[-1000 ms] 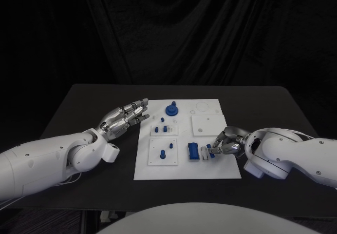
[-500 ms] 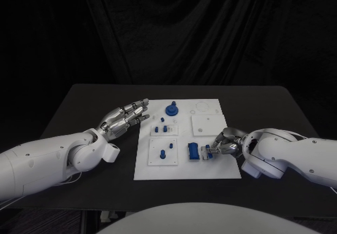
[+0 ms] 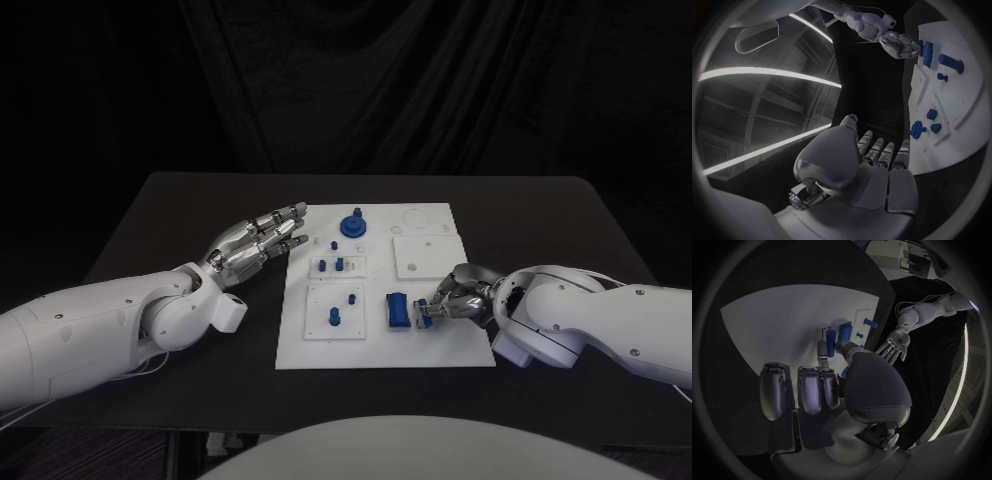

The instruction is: Assemble the parts on the task board

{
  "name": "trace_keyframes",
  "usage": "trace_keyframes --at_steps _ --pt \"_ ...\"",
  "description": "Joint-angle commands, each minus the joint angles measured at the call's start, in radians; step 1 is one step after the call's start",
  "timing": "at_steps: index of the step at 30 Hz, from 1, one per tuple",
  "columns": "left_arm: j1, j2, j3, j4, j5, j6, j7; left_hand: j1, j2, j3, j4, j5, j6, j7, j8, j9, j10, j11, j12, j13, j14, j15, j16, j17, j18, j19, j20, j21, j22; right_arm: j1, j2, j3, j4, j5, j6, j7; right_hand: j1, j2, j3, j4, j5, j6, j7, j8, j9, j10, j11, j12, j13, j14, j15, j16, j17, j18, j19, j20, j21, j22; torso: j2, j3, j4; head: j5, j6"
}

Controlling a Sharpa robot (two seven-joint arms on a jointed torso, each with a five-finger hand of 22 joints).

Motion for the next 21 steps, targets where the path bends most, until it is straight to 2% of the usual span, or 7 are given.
trace_keyframes --at_steps 1,2,3,7,15,16,21 --pt "-0.001 0.003 0.001 0.001 0.005 0.014 0.007 0.008 0.0 0.0 -0.003 0.004 0.0 0.009 0.005 0.001 -0.001 0.003 0.004 0.001 0.002 0.0 0.001 0.001 0.008 0.006 -0.001 0.004 -0.001 -0.003 0.001 0.0 0.002 0.001 0.014 -0.021 -0.029 -0.005 -0.02 0.007 -0.021 -0.019 0.006 -0.003 -0.004 0.106 0.004 0.003 0.263 0.075 0.004 -0.003 0.112 0.009 0.06 0.005 -0.011 0.23 -0.001 0.0002 0.0005 -0.002 0.0" --pt "-0.001 0.003 0.001 0.0 0.005 0.015 0.007 0.008 0.0 0.001 -0.004 0.005 0.001 0.01 0.005 0.001 -0.001 0.002 0.004 0.001 0.002 0.0 0.001 0.001 0.008 0.007 0.0 0.005 -0.001 -0.003 0.002 0.0 0.001 -0.001 0.018 -0.028 -0.03 -0.005 -0.022 0.008 -0.024 -0.02 0.006 -0.003 -0.004 0.106 0.004 0.003 0.263 0.075 0.005 -0.003 0.113 0.009 0.06 0.005 -0.011 0.23 -0.001 0.0003 0.0005 -0.001 0.0" --pt "-0.001 0.003 0.001 0.0 0.005 0.015 0.006 0.008 0.0 0.001 -0.004 0.005 0.001 0.01 0.005 0.001 -0.001 0.002 0.004 0.001 0.002 0.0 0.001 0.001 0.008 0.007 0.0 0.005 -0.001 -0.003 0.002 0.0 0.0 -0.005 0.024 -0.034 -0.046 -0.006 -0.035 0.015 -0.056 -0.024 0.009 -0.005 -0.005 0.106 0.007 0.003 0.263 0.074 0.007 -0.005 0.109 0.01 0.059 0.007 -0.014 0.229 -0.001 0.0002 0.0008 -0.001 0.0" --pt "-0.001 0.004 0.001 0.0 0.005 0.016 0.005 0.009 0.0 0.002 -0.006 0.006 0.001 0.011 0.006 0.001 -0.002 0.002 0.003 0.001 0.002 0.0 0.001 0.001 0.008 0.006 0.0 0.004 -0.001 -0.003 0.002 0.0 -0.002 -0.017 0.041 -0.051 -0.077 -0.008 -0.062 0.033 -0.129 -0.027 0.012 -0.006 -0.008 0.106 0.01 0.003 0.263 0.073 0.01 -0.007 0.101 0.011 0.056 0.01 -0.019 0.227 -0.002 0.0001 -0.0002 0.0 0.0" --pt "-0.001 0.006 0.001 -0.003 0.005 0.02 0.001 0.01 0.0 0.003 -0.007 0.006 0.001 0.012 0.006 0.001 -0.002 0.001 0.003 0.001 0.002 0.001 0.001 0.001 0.008 0.007 0.0 0.005 -0.001 -0.003 0.005 0.0 -0.005 -0.025 0.057 -0.066 -0.105 -0.002 -0.103 0.055 -0.233 -0.029 0.013 -0.004 -0.01 0.106 0.011 0.003 0.263 0.072 0.011 -0.009 0.095 0.012 0.054 0.013 -0.023 0.226 -0.002 0.0003 -0.0007 0.0 0.0" --pt "-0.001 0.007 0.001 -0.004 0.005 0.02 0.001 0.01 0.0 0.003 -0.007 0.006 0.001 0.012 0.006 0.001 -0.002 0.001 0.003 0.001 0.002 0.001 0.001 0.001 0.008 0.007 0.0 0.005 -0.001 -0.003 0.005 0.0 -0.005 -0.025 0.057 -0.066 -0.111 0.001 -0.112 0.061 -0.259 -0.029 0.012 -0.003 -0.01 0.106 0.011 0.003 0.263 0.072 0.011 -0.01 0.094 0.012 0.054 0.013 -0.023 0.226 -0.002 0.0004 -0.0005 0.0 0.0" --pt "-0.002 0.007 0.001 -0.004 0.005 0.021 -0.001 0.011 -0.001 0.005 -0.01 0.008 -0.001 0.016 0.005 0.001 -0.003 -0.001 0.001 0.0 0.002 0.001 0.001 0.001 0.008 0.007 0.0 0.004 -0.001 -0.003 0.003 0.0 -0.006 -0.027 0.04 -0.053 -0.129 0.013 -0.132 0.082 -0.29 -0.029 0.011 -0.001 -0.01 0.106 0.01 0.003 0.263 0.071 0.011 -0.01 0.092 0.013 0.054 0.012 -0.025 0.225 -0.001 0.0001 0.0011 -0.001 0.0"
